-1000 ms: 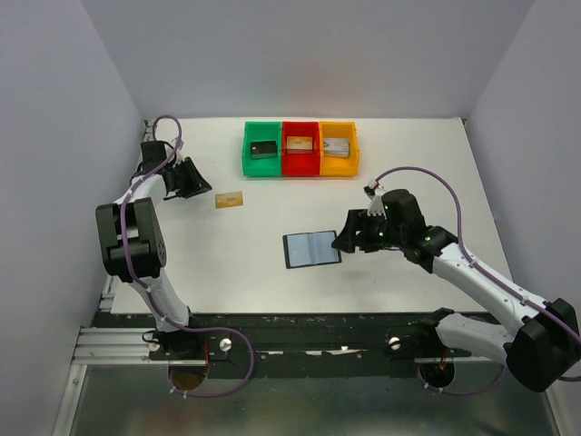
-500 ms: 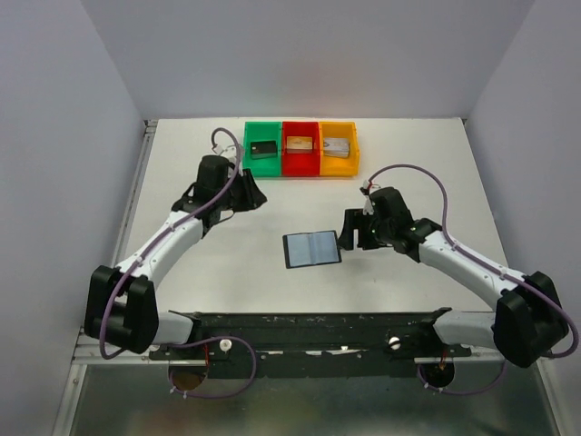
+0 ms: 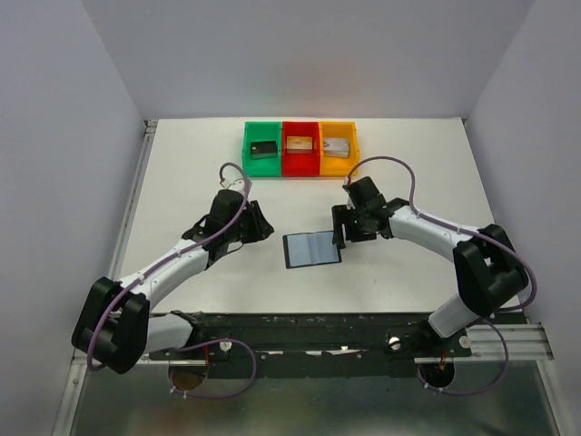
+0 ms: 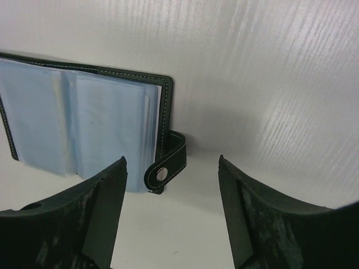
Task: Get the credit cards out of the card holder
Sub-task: Remove the credit card from the card holder.
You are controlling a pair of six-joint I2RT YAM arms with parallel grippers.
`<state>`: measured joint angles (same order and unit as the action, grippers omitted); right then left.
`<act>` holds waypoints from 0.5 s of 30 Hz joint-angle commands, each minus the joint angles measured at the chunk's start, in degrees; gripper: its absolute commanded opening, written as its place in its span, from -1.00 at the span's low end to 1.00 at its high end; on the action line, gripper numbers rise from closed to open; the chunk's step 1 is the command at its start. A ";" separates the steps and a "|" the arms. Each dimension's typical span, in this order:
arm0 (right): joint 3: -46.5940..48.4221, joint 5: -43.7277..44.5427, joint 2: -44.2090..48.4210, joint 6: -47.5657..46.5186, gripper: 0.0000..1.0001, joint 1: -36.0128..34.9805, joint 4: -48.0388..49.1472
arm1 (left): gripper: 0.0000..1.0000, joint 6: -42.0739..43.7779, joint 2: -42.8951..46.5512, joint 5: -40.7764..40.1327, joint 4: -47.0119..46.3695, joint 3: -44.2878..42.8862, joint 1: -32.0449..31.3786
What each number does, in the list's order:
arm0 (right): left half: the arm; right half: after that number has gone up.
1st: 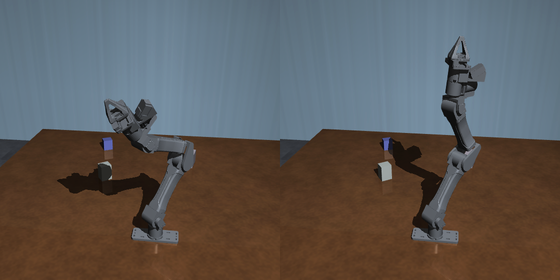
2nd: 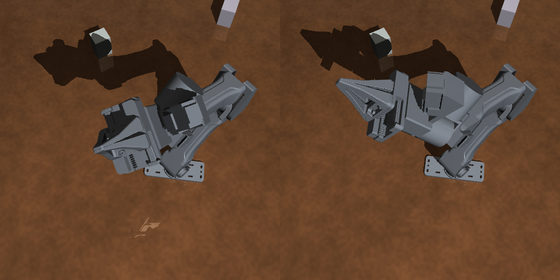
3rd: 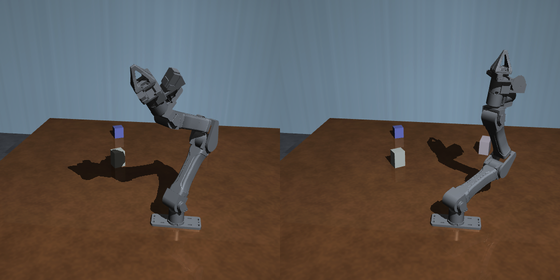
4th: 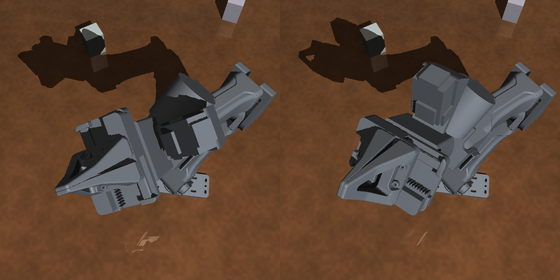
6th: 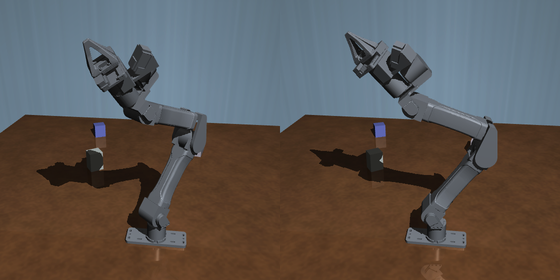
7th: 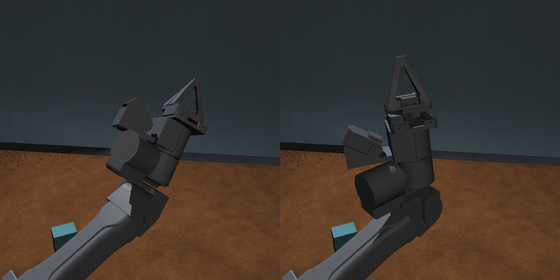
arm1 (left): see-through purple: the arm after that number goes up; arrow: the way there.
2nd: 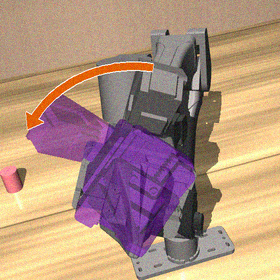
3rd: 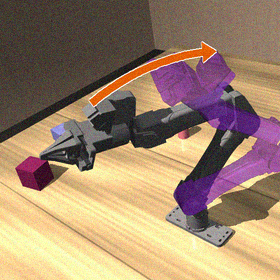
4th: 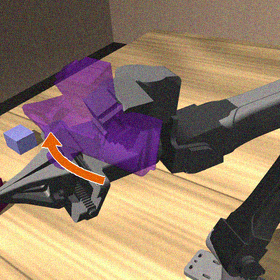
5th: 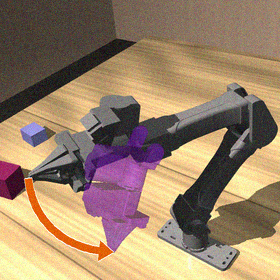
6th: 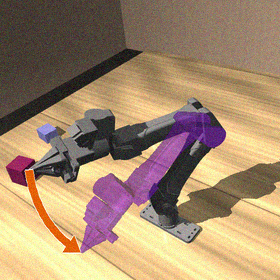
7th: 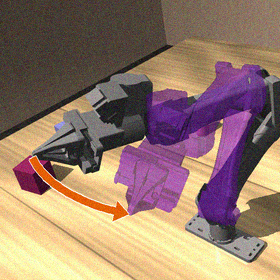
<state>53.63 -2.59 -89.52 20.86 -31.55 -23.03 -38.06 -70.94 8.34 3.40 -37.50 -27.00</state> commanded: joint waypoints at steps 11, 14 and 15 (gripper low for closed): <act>4.73 4.61 -7.34 -1.09 0.17 -0.44 -4.48 | -0.18 -1.84 4.32 -0.43 -3.05 2.95 -0.94; 4.73 4.61 -7.52 -1.09 0.04 -0.44 -4.66 | -0.18 -1.84 4.23 -0.43 -3.14 2.78 -1.12; 4.65 4.44 -7.52 -1.17 -0.03 -0.53 -4.57 | -0.18 -1.84 4.05 -0.43 -3.14 2.78 -1.12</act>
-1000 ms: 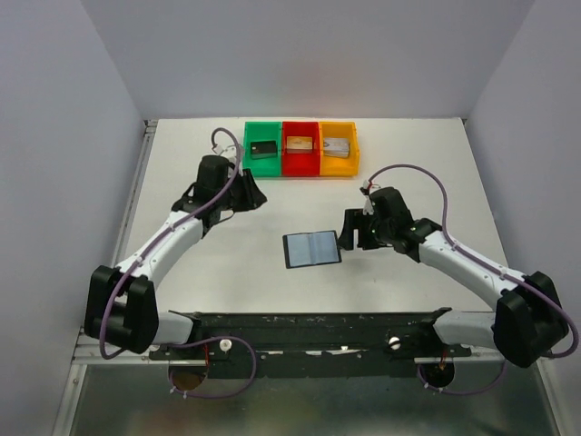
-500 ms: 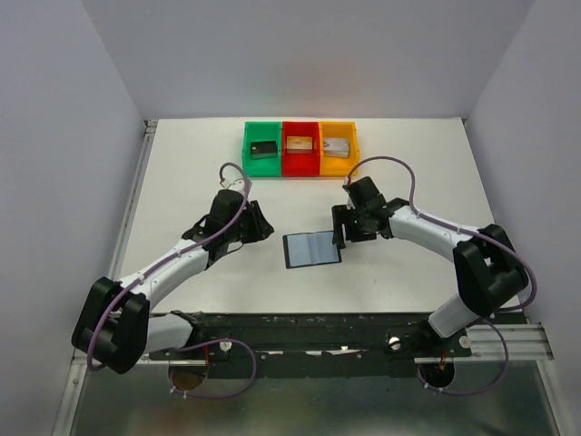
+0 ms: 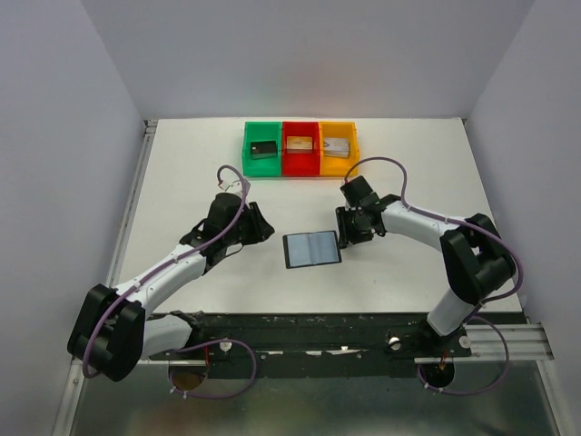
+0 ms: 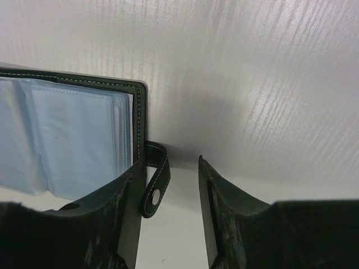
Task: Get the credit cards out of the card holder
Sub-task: Remove the credit card from the card holder.
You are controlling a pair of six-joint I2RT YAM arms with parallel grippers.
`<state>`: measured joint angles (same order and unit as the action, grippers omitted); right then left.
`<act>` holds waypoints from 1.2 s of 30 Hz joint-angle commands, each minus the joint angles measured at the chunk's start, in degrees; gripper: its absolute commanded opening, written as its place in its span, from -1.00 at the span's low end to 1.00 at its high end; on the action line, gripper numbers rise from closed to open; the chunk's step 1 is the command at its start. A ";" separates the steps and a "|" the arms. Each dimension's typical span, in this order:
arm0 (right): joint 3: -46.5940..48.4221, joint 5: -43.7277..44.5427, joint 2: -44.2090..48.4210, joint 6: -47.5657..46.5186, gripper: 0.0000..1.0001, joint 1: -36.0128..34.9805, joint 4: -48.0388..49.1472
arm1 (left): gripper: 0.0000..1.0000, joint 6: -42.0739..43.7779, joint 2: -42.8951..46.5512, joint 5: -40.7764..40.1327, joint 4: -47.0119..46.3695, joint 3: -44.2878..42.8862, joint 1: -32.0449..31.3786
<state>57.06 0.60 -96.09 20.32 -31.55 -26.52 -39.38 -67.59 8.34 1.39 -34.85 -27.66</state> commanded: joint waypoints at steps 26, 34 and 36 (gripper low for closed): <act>-10.03 -15.63 18.57 -2.91 -1.00 -0.44 6.39 | 0.98 -9.76 -15.19 14.78 -14.22 -6.46 -7.31; -8.54 -14.75 19.10 -4.67 -0.99 -0.35 5.87 | 0.99 -7.30 -21.44 16.53 -12.55 -10.15 -10.57; -8.45 -16.68 19.71 -4.93 -0.99 -0.44 6.74 | 0.93 -6.77 -21.88 16.10 -12.03 -10.59 -10.92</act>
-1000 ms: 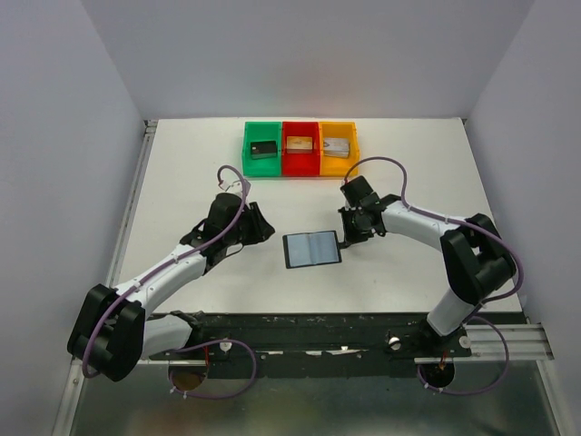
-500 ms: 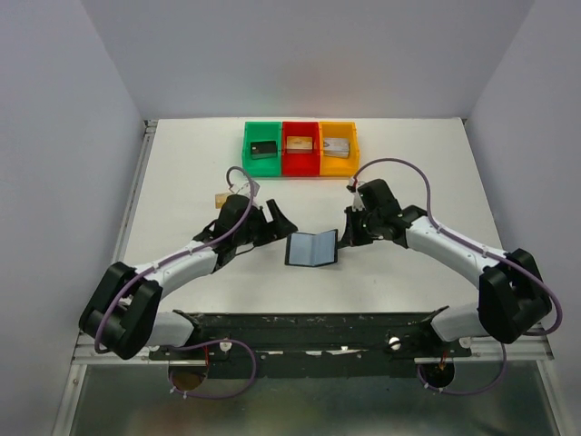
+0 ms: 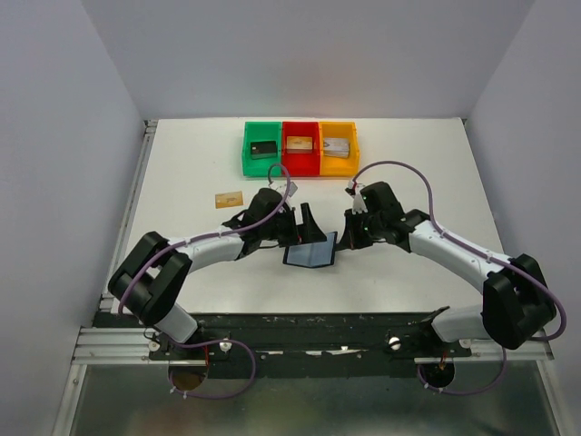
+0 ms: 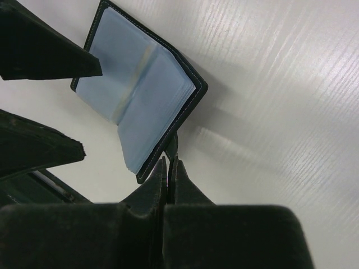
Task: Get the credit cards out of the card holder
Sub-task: Remove the credit card from the card holder.
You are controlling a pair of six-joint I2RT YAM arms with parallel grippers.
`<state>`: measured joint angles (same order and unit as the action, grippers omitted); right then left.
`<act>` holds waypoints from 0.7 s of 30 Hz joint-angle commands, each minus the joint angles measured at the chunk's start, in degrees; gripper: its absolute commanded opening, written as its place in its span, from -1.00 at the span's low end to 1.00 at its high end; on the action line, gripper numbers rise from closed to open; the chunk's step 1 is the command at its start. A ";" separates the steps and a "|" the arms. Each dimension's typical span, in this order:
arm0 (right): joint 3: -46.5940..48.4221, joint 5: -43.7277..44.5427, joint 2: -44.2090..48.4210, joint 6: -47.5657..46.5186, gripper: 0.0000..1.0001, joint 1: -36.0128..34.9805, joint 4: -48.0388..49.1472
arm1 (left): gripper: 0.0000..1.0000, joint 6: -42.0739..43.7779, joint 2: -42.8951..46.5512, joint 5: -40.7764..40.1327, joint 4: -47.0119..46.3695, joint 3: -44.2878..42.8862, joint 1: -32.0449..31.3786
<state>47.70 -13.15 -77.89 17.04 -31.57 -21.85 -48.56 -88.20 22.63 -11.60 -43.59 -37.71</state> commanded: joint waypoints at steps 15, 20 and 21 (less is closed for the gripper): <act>2.04 -7.68 2.13 -3.94 -0.99 0.11 2.51 | 0.39 8.21 -3.64 -4.08 10.01 -6.68 -3.33; 3.62 -6.10 1.51 -4.38 -0.99 0.90 1.02 | 0.29 9.27 -4.61 -6.19 13.26 -8.35 -3.86; 4.06 -5.84 1.42 -4.47 -0.99 0.99 0.58 | 0.28 9.36 -4.78 -6.28 13.27 -8.35 -3.77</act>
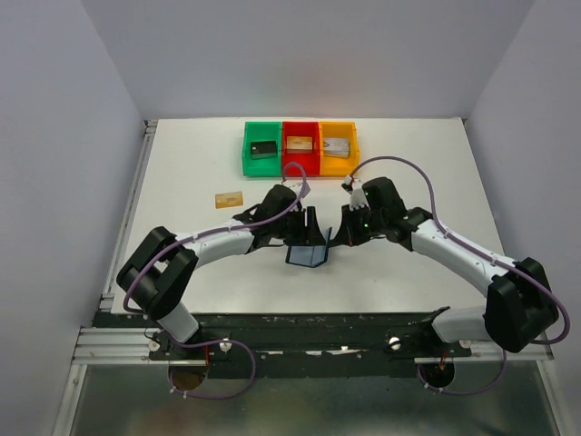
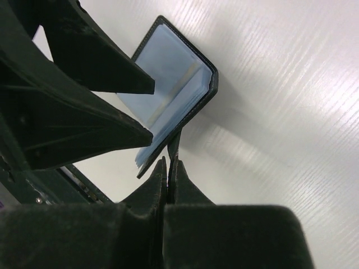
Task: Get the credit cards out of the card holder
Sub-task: Remove the credit card from the card holder.
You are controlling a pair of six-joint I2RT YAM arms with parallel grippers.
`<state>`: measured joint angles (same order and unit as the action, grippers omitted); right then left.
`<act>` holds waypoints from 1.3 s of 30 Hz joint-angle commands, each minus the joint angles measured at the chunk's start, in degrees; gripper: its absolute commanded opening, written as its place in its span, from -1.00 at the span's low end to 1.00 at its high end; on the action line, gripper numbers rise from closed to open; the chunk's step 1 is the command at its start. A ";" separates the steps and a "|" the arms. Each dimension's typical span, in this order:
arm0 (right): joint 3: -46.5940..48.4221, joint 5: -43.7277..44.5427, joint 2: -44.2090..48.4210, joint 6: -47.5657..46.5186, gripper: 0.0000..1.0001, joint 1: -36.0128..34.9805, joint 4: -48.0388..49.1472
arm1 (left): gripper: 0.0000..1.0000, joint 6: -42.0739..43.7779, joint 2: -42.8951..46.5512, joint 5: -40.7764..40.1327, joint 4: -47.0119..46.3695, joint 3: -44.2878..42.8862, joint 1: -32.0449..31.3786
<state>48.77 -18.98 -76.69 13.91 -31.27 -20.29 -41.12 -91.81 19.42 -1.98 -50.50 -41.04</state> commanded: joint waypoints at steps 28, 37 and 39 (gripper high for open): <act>4.49 1.84 -1.36 -4.41 -0.99 0.94 -3.61 | 0.10 3.51 -1.18 -8.26 7.78 -3.38 -0.45; 5.80 -7.46 -1.71 -6.00 -0.99 1.30 2.19 | -0.22 0.70 1.11 -7.99 4.88 1.10 -0.45; 7.47 -10.79 -3.29 -6.44 -0.99 1.30 1.93 | -0.31 0.08 1.81 -7.91 4.27 2.24 -0.53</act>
<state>52.18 -22.11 -78.26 9.17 -30.33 -21.08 -39.42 -92.36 12.67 3.90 -50.59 -41.28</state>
